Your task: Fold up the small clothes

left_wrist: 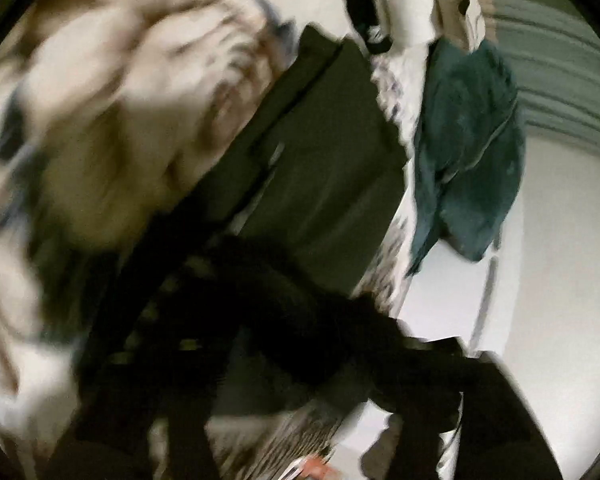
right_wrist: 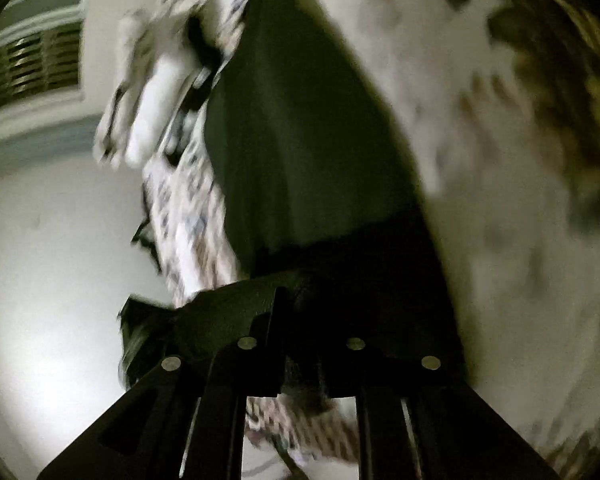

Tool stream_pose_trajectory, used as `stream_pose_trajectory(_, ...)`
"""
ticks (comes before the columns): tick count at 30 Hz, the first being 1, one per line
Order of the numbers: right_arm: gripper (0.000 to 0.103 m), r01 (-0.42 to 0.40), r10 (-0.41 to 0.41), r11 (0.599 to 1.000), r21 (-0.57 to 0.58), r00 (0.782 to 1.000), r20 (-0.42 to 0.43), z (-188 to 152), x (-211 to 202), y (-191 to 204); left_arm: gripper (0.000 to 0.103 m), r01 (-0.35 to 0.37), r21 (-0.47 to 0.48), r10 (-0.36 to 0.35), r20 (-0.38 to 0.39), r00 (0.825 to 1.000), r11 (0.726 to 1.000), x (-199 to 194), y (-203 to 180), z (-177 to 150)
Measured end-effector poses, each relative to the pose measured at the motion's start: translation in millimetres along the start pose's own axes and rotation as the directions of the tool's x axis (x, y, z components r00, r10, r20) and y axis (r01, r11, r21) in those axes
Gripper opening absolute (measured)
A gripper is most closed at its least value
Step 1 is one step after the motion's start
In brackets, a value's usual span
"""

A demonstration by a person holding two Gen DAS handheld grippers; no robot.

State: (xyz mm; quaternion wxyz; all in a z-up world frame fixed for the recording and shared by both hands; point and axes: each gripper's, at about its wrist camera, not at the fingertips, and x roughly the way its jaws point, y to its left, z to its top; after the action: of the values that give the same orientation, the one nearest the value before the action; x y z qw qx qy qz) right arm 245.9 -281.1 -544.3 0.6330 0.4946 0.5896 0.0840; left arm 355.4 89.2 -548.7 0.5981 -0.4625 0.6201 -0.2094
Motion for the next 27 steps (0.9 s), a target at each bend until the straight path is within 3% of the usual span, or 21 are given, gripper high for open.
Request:
stream_pose_trajectory(1,0.023,-0.002,0.002,1.000,0.015,1.000,0.004,10.3,3.8,0.3,0.068,0.022,-0.001,-0.022,0.011,1.000,1.000,2.0,-2.1,5.5)
stream_pose_trajectory(3,0.052,-0.030,0.029,0.999,0.029,0.999,0.020,21.7,2.6,1.4,0.069,0.038,0.004,-0.038,0.031,0.999,0.999,-2.1,-5.6,12.3)
stream_pose_trajectory(5,0.057,-0.069,0.069,0.998,0.010,0.996,0.052,18.9,-4.7,6.4,0.069,0.012,0.045,-0.015,0.053,0.998,0.999,-9.6,-12.7,10.5)
stream_pose_trajectory(8,0.058,-0.049,0.050,0.999,-0.018,0.996,0.075,13.3,-16.8,5.9,0.069,-0.150,0.182,0.133,0.099,0.986,0.972,-19.3,-25.7,3.1)
stream_pose_trajectory(10,0.058,0.049,-0.043,0.997,-0.052,0.994,0.101,8.1,-17.0,10.1,0.069,-0.283,0.299,0.263,0.106,0.959,0.911,-7.0,-35.5,0.6)
stream_pose_trajectory(12,0.058,0.108,-0.102,0.992,-0.062,0.990,0.099,6.8,-10.5,5.6,0.069,-0.355,0.365,0.341,0.104,0.934,0.861,2.0,-33.0,0.2)
stream_pose_trajectory(16,0.058,0.206,-0.193,0.972,-0.112,0.974,0.116,11.5,-1.6,-6.5,0.066,-0.431,0.466,0.431,0.113,0.895,0.773,35.3,-36.7,4.6)
stream_pose_trajectory(17,0.058,0.227,-0.211,0.964,-0.136,0.970,0.125,13.7,2.7,-3.5,0.062,-0.453,0.497,0.450,0.135,0.883,0.740,42.2,-39.7,4.3)
stream_pose_trajectory(18,0.057,0.244,-0.225,0.957,-0.158,0.966,0.131,15.9,6.9,-0.7,0.048,-0.461,0.527,0.455,0.152,0.877,0.714,48.1,-42.3,3.7)
stream_pose_trajectory(19,0.052,0.265,-0.242,0.948,-0.175,0.960,0.143,17.9,11.4,3.8,0.015,-0.466,0.538,0.460,0.157,0.874,0.702,51.0,-43.3,4.0)
stream_pose_trajectory(20,0.029,0.295,-0.266,0.936,-0.193,0.950,0.163,19.8,15.1,8.9,0.014,-0.476,0.536,0.467,0.165,0.869,0.697,51.4,-43.2,6.3)
stream_pose_trajectory(21,0.020,0.336,-0.302,0.921,-0.200,0.936,0.180,20.2,17.4,12.1,0.013,-0.461,0.525,0.443,0.170,0.880,0.715,46.6,-41.6,6.9)
stream_pose_trajectory(25,0.016,0.388,-0.336,0.893,-0.228,0.912,0.236,10.9,12.0,17.0,0.013,-0.408,0.489,0.388,0.148,0.910,0.771,30.6,-34.1,10.9)
stream_pose_trajectory(27,0.017,0.472,-0.401,0.831,-0.295,0.875,0.272,4.7,17.6,25.8,0.017,-0.374,0.471,0.367,0.111,0.923,0.799,31.3,-29.1,16.8)
